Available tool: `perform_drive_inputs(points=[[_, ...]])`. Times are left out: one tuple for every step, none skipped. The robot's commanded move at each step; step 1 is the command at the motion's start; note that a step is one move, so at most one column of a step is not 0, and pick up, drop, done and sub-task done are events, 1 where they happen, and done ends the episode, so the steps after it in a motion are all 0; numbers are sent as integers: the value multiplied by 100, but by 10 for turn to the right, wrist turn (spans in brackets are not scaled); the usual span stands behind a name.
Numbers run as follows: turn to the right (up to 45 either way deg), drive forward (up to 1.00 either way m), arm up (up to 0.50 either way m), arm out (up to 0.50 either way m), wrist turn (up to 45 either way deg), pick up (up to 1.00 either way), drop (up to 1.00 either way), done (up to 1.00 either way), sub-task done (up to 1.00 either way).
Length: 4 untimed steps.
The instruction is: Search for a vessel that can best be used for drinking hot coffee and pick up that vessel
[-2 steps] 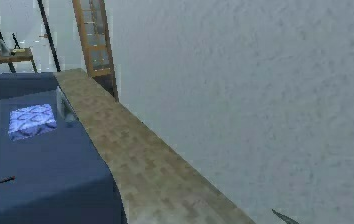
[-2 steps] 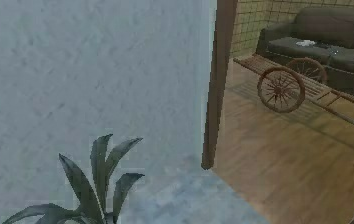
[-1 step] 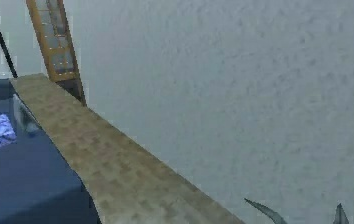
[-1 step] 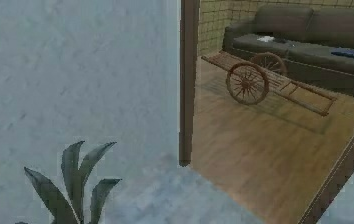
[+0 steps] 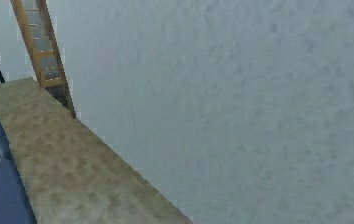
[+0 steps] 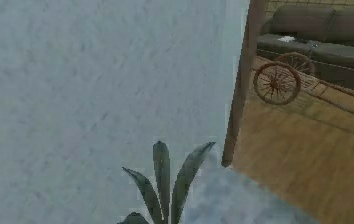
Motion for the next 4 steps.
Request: perform_drive_inputs(points=[[0, 45, 0, 0, 0, 0, 0, 0, 0], [-390, 0, 0, 0, 0, 0, 0, 0, 0], [0, 100, 0, 0, 0, 0, 0, 0, 0], [-30, 0, 0, 0, 0, 0, 0, 0, 0]])
